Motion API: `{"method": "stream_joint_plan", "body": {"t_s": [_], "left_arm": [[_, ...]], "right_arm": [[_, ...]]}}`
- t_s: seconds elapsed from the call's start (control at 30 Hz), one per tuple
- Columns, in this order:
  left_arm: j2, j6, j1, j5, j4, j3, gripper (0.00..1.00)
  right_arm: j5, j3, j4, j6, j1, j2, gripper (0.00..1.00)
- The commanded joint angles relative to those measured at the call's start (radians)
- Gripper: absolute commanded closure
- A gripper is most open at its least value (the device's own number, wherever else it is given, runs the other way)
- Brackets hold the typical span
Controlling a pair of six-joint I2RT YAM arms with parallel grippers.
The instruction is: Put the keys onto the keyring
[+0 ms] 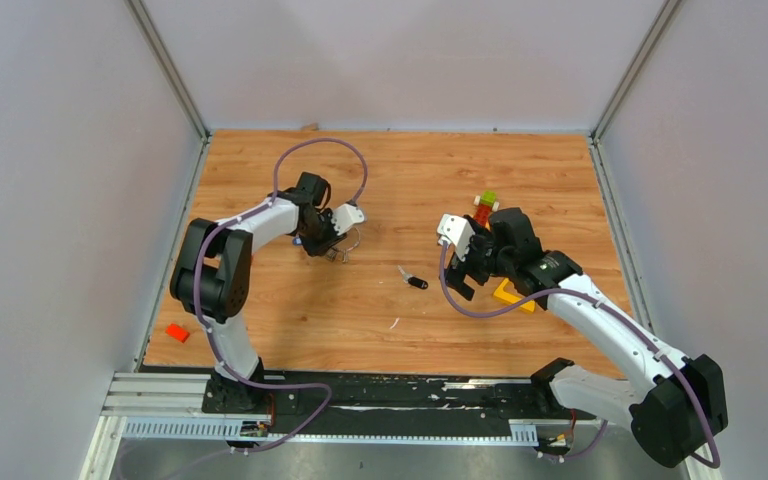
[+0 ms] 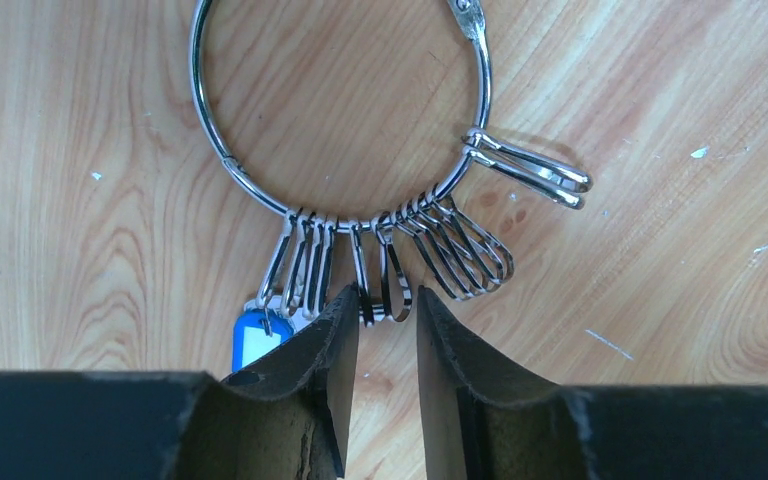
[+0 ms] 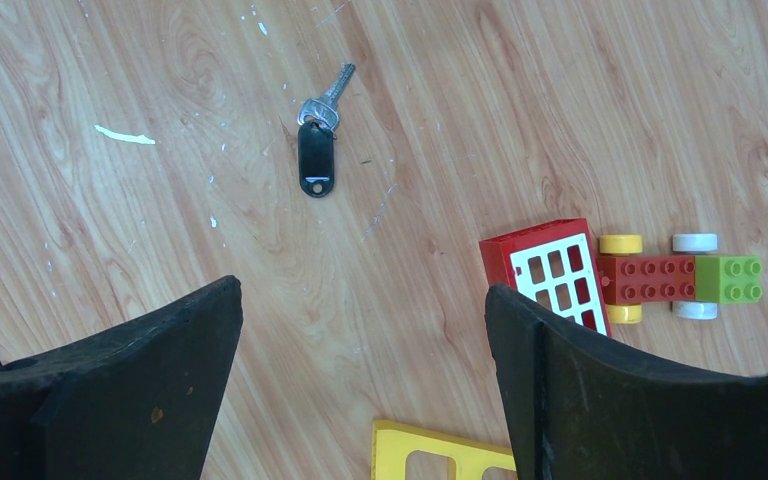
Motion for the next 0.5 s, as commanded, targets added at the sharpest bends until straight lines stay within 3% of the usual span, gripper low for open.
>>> {"method": "stream_joint_plan", "body": {"t_s": [0.0, 0.23, 0.47], "left_arm": [[0.019, -0.014, -0.003, 0.007, 0.012, 0.027, 0.65], [0.028, -0.03, -0.003, 0.049, 0.013, 0.042, 0.67], [0.017, -0.037, -0.003, 0.09, -0.013, 0.056, 0.86]], "right_arm": [[-0.021, 0.019, -0.011, -0.017, 0.003, 0.007, 0.09], [-0.022, 0.022, -0.017, -0.018, 0.003, 0.017, 0.09], [-0.022, 0.022, -0.017, -0.018, 0.003, 0.017, 0.09]]}}
